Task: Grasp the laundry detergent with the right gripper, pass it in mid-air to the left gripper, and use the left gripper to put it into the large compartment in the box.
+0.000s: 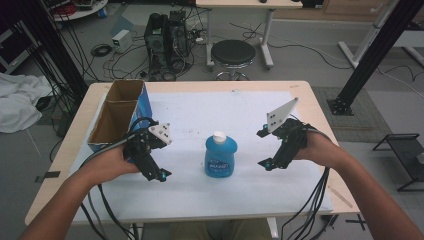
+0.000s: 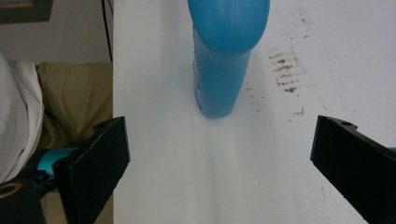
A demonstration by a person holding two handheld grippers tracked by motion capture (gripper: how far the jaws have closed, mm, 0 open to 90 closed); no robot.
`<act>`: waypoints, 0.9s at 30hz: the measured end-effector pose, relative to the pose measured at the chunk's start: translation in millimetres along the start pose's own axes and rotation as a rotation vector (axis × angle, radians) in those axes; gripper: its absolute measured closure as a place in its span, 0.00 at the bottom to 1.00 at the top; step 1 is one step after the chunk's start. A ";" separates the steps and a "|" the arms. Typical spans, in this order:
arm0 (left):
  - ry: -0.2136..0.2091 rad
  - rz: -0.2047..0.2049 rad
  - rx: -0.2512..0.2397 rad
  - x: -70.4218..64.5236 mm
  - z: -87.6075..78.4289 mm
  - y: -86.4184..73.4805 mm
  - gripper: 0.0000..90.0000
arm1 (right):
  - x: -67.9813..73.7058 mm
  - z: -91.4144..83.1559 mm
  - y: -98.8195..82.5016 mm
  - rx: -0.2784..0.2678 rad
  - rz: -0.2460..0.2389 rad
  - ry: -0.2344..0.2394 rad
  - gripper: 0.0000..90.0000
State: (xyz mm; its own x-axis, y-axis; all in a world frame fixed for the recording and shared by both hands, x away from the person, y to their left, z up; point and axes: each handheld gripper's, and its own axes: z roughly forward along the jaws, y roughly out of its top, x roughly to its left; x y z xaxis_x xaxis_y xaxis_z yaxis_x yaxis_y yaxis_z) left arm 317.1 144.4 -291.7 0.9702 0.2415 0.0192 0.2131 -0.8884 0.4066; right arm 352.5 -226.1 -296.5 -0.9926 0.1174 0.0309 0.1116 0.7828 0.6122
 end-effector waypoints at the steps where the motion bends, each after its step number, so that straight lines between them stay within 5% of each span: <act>1: 0.002 -0.002 -0.005 -0.1 0.3 0.1 0.10 | 0.0 1.6 -1.2 -0.008 0.006 0.007 0.04; 9: 0.004 -0.014 -0.020 -0.8 3.2 1.5 0.10 | -2.4 16.6 -10.6 -0.092 0.017 0.015 0.04; 13: 0.003 0.015 0.005 1.4 1.9 2.1 0.10 | -4.2 21.7 -14.3 -0.131 0.005 0.015 0.04; 20: 0.005 -0.029 -0.038 -0.9 5.0 1.6 0.10 | -5.9 33.1 -18.6 -0.174 0.002 0.017 0.04; 21: 0.008 0.005 -0.010 1.4 3.5 1.7 0.10 | -6.3 34.7 -19.0 -0.180 -0.002 0.017 0.04; 25: 0.002 -0.017 -0.024 0.5 5.6 0.8 0.10 | -7.6 40.8 -20.8 -0.206 0.005 0.018 0.04; 26: -0.003 -0.079 -0.077 -3.7 9.5 0.5 0.10 | -8.3 42.0 -21.3 -0.211 0.003 0.022 0.04; 27: 0.002 -0.010 -0.016 1.1 5.8 0.8 0.10 | -8.1 43.4 -22.0 -0.215 0.014 0.021 0.04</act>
State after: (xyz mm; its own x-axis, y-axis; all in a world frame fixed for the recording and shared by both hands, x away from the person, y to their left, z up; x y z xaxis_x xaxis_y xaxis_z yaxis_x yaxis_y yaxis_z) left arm 319.0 141.7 -296.6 0.9677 0.2515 0.0170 0.2212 -0.8793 0.4217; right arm 360.2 -217.7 -344.5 -0.9921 0.1125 0.0555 0.1146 0.6329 0.7657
